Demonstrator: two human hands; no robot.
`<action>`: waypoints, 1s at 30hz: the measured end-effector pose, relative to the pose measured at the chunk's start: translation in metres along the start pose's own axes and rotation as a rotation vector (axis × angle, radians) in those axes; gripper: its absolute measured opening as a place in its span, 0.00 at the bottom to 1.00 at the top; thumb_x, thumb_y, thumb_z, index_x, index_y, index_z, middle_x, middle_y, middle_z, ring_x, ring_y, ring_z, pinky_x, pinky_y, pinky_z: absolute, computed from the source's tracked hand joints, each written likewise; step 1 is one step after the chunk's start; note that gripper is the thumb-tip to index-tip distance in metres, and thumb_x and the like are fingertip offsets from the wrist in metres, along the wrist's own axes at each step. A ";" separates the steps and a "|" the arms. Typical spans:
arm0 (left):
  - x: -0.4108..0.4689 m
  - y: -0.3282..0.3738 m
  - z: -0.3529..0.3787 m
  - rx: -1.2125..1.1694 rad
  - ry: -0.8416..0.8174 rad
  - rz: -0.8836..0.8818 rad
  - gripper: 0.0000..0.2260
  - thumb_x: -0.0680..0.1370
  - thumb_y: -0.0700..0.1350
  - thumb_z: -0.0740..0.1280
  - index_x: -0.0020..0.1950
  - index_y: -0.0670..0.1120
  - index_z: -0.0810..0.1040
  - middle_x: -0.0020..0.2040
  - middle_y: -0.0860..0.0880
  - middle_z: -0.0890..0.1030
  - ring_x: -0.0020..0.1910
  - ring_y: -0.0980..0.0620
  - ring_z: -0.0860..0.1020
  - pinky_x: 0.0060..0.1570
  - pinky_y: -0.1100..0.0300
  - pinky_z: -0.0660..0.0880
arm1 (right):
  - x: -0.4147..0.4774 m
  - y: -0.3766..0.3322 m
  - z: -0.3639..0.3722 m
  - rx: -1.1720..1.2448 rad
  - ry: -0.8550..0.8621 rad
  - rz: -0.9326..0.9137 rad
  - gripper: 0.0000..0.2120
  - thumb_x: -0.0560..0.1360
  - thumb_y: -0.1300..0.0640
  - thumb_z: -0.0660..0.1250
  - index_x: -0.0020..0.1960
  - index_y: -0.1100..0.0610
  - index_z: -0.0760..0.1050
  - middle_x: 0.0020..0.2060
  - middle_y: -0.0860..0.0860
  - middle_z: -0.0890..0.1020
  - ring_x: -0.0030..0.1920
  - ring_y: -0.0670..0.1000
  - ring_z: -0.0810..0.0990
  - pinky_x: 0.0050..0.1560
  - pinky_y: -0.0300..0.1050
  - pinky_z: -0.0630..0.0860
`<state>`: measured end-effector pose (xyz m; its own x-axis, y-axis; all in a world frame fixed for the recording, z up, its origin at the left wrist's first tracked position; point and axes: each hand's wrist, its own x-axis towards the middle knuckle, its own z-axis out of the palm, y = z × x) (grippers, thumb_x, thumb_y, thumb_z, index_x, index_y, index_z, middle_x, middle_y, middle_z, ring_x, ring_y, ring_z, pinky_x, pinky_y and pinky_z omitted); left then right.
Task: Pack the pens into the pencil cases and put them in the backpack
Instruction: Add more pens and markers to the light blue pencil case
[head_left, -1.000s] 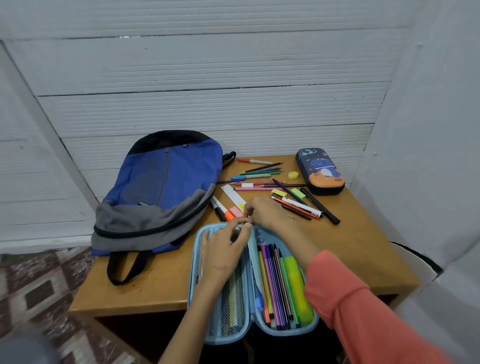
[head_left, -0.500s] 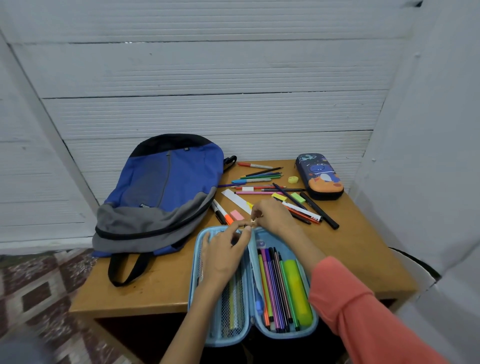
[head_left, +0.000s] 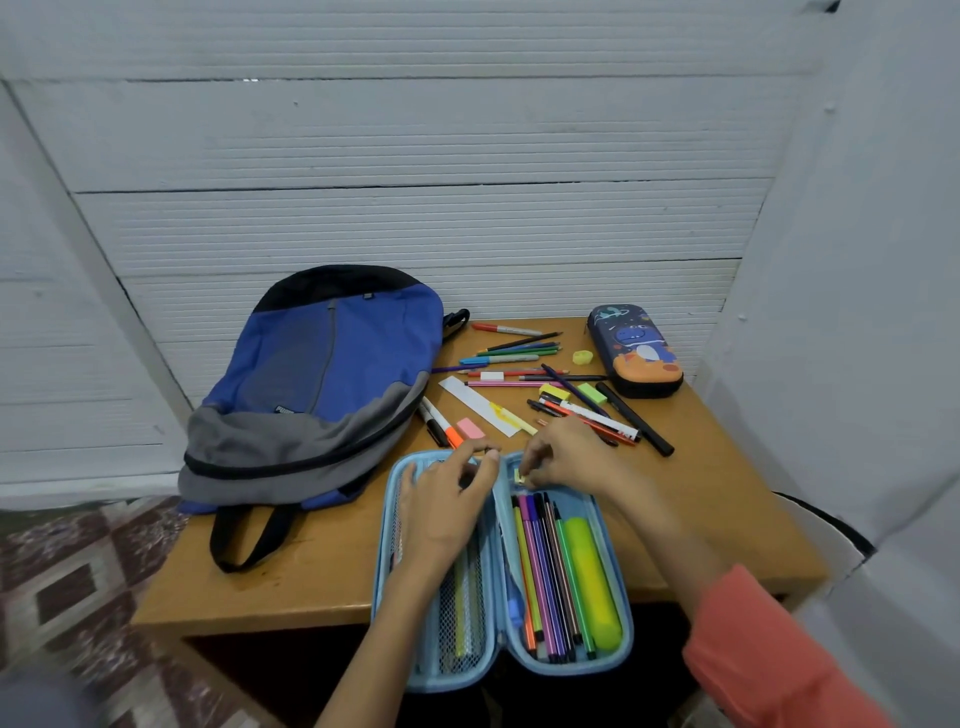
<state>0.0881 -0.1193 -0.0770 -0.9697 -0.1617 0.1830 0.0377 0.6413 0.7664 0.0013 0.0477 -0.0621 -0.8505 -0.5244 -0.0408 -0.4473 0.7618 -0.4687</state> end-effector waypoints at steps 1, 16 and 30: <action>0.000 0.000 0.000 0.003 -0.004 -0.006 0.09 0.81 0.59 0.57 0.55 0.63 0.75 0.28 0.57 0.72 0.37 0.56 0.75 0.69 0.45 0.59 | 0.000 -0.001 0.001 0.006 0.008 -0.002 0.07 0.67 0.58 0.77 0.45 0.54 0.85 0.39 0.46 0.83 0.39 0.42 0.79 0.38 0.32 0.72; 0.000 -0.005 0.001 -0.016 0.020 0.004 0.09 0.81 0.59 0.57 0.55 0.63 0.75 0.32 0.58 0.76 0.42 0.58 0.77 0.72 0.48 0.55 | 0.019 0.018 -0.016 0.064 0.441 0.199 0.07 0.76 0.56 0.68 0.51 0.52 0.83 0.48 0.48 0.84 0.49 0.48 0.80 0.48 0.47 0.77; 0.001 -0.007 0.003 -0.019 0.039 0.021 0.08 0.81 0.59 0.56 0.54 0.64 0.74 0.35 0.56 0.80 0.42 0.60 0.77 0.69 0.53 0.54 | 0.036 0.076 -0.030 -0.334 0.326 0.388 0.08 0.73 0.60 0.71 0.51 0.60 0.77 0.52 0.57 0.78 0.52 0.57 0.77 0.42 0.45 0.70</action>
<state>0.0860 -0.1217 -0.0841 -0.9586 -0.1777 0.2226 0.0628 0.6304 0.7737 -0.0714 0.0981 -0.0730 -0.9863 -0.0809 0.1437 -0.1050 0.9800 -0.1691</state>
